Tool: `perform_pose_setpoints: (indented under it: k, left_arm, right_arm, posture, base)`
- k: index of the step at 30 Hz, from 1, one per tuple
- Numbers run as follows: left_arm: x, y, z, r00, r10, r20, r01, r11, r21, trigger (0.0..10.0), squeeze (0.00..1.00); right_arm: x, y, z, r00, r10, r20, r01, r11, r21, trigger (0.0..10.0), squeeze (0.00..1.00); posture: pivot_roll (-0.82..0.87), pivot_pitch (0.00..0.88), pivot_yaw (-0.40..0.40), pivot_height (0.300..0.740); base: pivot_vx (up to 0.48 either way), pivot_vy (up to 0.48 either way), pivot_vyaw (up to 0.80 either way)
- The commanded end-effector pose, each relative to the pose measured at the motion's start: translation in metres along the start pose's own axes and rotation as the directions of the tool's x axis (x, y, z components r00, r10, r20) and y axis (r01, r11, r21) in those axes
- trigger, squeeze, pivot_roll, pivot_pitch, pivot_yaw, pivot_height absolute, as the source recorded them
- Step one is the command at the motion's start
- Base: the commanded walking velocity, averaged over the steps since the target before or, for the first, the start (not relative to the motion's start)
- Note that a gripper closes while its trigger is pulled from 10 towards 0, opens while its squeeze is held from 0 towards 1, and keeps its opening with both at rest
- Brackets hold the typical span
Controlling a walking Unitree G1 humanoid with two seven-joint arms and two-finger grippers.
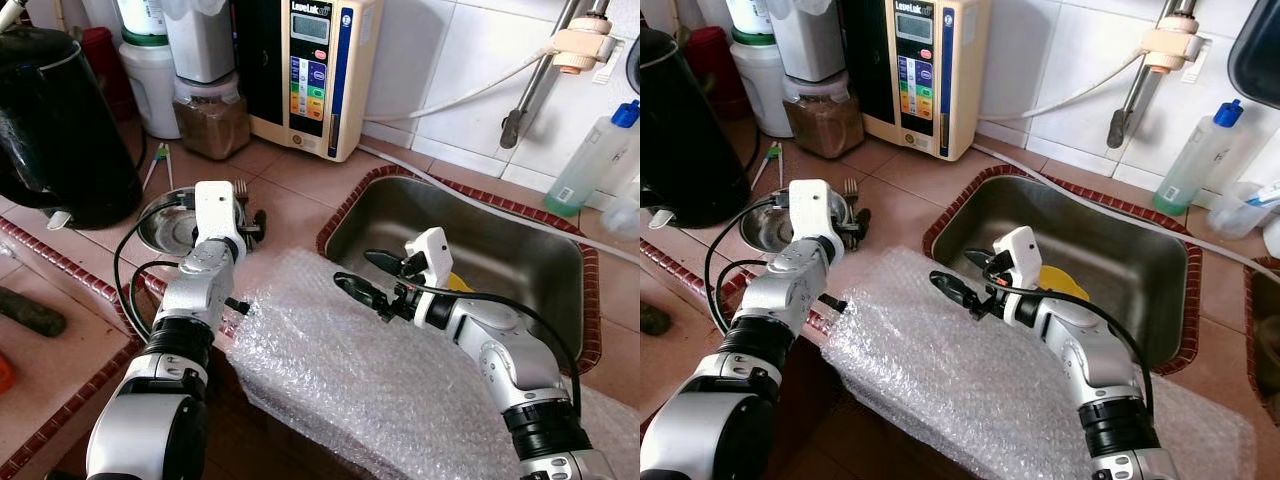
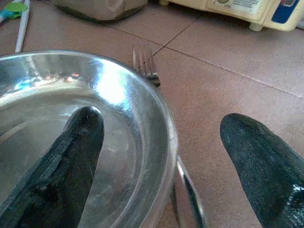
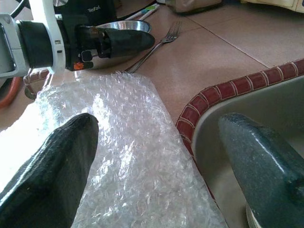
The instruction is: Kitchen organization
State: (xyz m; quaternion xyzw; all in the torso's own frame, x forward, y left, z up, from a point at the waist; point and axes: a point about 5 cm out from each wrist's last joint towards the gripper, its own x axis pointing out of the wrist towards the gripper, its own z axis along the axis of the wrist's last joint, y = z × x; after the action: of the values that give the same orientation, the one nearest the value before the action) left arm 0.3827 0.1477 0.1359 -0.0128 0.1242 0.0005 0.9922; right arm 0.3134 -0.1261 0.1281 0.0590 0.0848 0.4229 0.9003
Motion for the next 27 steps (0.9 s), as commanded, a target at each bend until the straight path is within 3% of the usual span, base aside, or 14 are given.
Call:
perform_pose_setpoints:
  k: [1,5,8,9,10,11,13,18,27]
  left_arm:
    - [-0.001,0.005,0.002,1.0,0.015,0.01,-0.015,1.0,-0.004,10.0,0.0]
    - [-0.001,0.006,0.009,0.999,0.012,0.034,-0.011,1.0,-0.02,10.0,0.0]
    - [-0.002,-0.002,0.004,0.999,-0.042,0.004,0.042,0.999,0.001,10.0,0.0]
    - [-0.002,-0.005,-0.002,0.998,-0.052,-0.036,0.053,0.999,0.005,8.5,0.0]
    - [-0.002,-0.005,-0.002,0.998,-0.052,-0.036,0.053,0.999,0.005,8.5,0.0]
    - [-0.003,-0.007,-0.007,0.996,-0.056,-0.066,0.055,0.998,-0.013,4.3,0.0]
    - [-0.003,-0.009,-0.012,0.993,-0.084,-0.088,0.08,0.996,-0.05,0.0,0.0]
    - [-0.004,0.0,-0.013,0.995,-0.037,-0.096,0.032,0.998,-0.056,0.0,0.0]
    - [-0.004,0.002,-0.006,0.998,-0.012,-0.064,0.008,0.998,-0.055,0.0,0.0]
  right_arm:
    - [-0.003,-0.001,0.0,1.0,0.0,-0.01,0.0,1.0,-0.007,10.0,0.0]
    - [-0.002,-0.002,-0.001,1.0,-0.004,-0.019,0.004,1.0,-0.011,10.0,0.0]
    - [0.001,-0.001,-0.001,1.0,-0.001,-0.02,0.0,1.0,-0.012,10.0,0.0]
    - [0.001,0.0,-0.001,1.0,0.002,-0.02,-0.002,1.0,-0.013,10.0,0.0]
    - [0.001,0.0,-0.001,1.0,0.002,-0.02,-0.002,1.0,-0.013,10.0,0.0]
    - [0.001,0.001,-0.001,1.0,0.003,-0.019,-0.003,1.0,-0.014,10.0,0.0]
    - [0.001,0.001,-0.001,1.0,0.002,-0.019,-0.002,1.0,-0.014,10.0,0.0]
    - [-0.001,-0.001,-0.002,1.0,-0.005,-0.023,0.005,1.0,-0.015,10.0,0.0]
    - [0.0,-0.001,-0.002,1.0,-0.006,-0.023,0.006,1.0,-0.018,10.0,0.0]
  posture:
    - [-0.05,0.0,-0.05,0.74]
    - [-0.04,0.0,-0.051,0.74]
    - [-0.04,0.0,-0.05,0.74]
    - [-0.04,0.0,-0.048,0.74]
    - [-0.04,0.0,-0.048,0.74]
    - [-0.04,0.0,-0.047,0.74]
    - [-0.04,0.0,-0.047,0.74]
    - [-0.04,0.0,-0.047,0.74]
    - [-0.04,0.0,-0.046,0.74]
  base:
    - [0.0,0.0,0.0]
    - [0.0,0.0,0.0]
    - [0.0,0.0,0.0]
    - [0.0,0.0,0.0]
    - [0.0,0.0,0.0]
    - [0.0,0.0,0.0]
    - [0.0,0.0,0.0]
    - [0.0,0.0,0.0]
    - [0.0,0.0,0.0]
